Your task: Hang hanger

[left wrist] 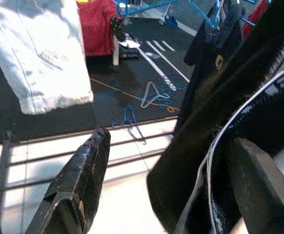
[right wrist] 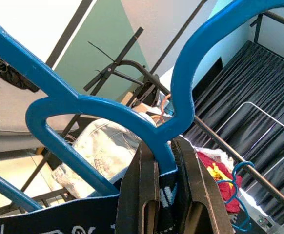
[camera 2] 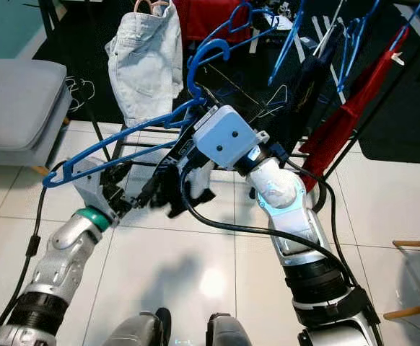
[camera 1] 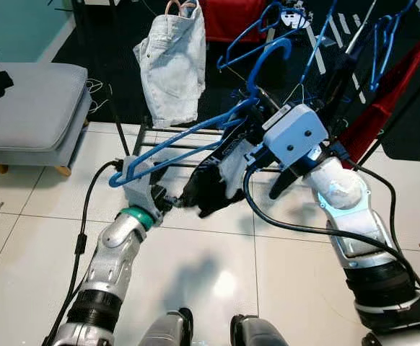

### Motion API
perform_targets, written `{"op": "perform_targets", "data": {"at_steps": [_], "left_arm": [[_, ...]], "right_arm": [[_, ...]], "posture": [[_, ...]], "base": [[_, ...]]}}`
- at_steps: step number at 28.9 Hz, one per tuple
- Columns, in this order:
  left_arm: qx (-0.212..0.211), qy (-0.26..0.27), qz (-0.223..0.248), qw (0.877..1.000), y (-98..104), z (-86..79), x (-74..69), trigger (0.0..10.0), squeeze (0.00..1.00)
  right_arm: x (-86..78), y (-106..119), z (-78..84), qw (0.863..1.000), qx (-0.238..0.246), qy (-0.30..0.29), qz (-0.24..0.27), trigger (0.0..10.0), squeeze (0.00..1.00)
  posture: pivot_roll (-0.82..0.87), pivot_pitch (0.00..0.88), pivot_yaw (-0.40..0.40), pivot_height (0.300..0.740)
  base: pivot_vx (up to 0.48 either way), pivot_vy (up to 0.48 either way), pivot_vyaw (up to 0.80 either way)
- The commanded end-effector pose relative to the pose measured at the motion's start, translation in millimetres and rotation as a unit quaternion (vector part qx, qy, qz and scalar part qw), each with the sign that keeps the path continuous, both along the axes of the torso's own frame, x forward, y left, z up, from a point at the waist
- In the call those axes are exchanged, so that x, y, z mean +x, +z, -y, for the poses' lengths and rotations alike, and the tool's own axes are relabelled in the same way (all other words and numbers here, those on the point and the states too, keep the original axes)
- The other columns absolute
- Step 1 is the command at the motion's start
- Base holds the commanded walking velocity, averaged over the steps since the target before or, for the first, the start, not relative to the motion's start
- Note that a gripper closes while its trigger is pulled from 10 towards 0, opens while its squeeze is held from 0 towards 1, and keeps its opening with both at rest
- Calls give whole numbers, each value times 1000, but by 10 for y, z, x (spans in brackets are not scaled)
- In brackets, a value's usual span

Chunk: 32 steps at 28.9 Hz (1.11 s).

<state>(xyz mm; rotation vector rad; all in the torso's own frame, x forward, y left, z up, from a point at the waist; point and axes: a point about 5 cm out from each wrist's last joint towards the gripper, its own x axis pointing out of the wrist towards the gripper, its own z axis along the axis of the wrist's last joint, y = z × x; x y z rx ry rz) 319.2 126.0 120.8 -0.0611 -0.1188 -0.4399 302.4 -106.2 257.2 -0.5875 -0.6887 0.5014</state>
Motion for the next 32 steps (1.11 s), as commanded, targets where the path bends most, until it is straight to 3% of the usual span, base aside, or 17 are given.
{"op": "perform_targets", "data": {"at_steps": [1,3,5,7,8,9,16,17,19,20,22,23,25,27,32], "left_arm": [[5,2,-7,1000,-46,2,-8,10000,0],[-16,-46,-19,999,-9,73,-42,10000,0],[-16,-46,-19,999,-9,73,-42,10000,0],[-57,-137,-46,988,12,210,-157,10000,0],[-57,-137,-46,988,12,210,-157,10000,0],[-70,-170,-53,981,23,285,-206,10000,0],[-80,-197,-58,975,30,367,-244,10000,0],[-70,-191,-59,977,10,393,-225,6392,0],[-70,-191,-59,977,10,393,-225,6392,0],[-46,-180,-61,981,-62,395,-206,0,0],[-46,-180,-61,981,-62,395,-206,0,0],[-10,-165,-61,984,-146,390,-190,0,0],[-10,-165,-61,984,-146,390,-190,0,0],[60,-129,-57,988,-302,385,-163,0,0],[80,-118,-56,988,-352,392,-163,78,0]], "right_arm": [[-27,40,-44,1000,2,14,9,10000,0],[-37,42,-54,1000,2,17,9,10000,0],[-37,42,-54,1000,2,17,9,10000,0],[-42,45,-65,1000,3,20,9,10000,0],[-42,45,-65,1000,3,20,9,10000,0],[-42,47,-71,1000,3,21,10,10000,0],[-42,51,-78,1000,4,22,10,10000,0],[-40,56,-80,1000,5,22,11,10000,0],[-40,56,-80,1000,5,22,11,10000,0],[-38,72,-78,1000,6,22,13,10000,0],[-38,72,-78,1000,6,22,13,10000,0],[-37,90,-71,1000,9,21,15,10000,0],[-37,90,-71,1000,9,21,15,10000,0],[-41,150,-51,999,18,19,21,10000,0],[-44,189,-42,999,24,19,25,10000,0]], "posture": [[-99,79,53,740],[-99,80,54,740],[-99,80,54,740],[-98,81,54,740],[-98,81,54,740],[-98,81,54,740],[-98,81,54,740],[-98,81,54,740],[-98,81,54,740],[-101,84,55,740],[-101,84,55,740],[-101,84,55,740],[-101,84,55,740],[-101,85,55,740],[-101,85,55,740]], "base": [[0,0,0],[0,0,0],[0,0,0],[0,0,0],[0,0,0],[0,0,0],[0,0,0],[0,0,0],[0,0,0],[0,0,0],[0,0,0],[0,0,0],[0,0,0],[0,0,0],[0,0,0]]}}
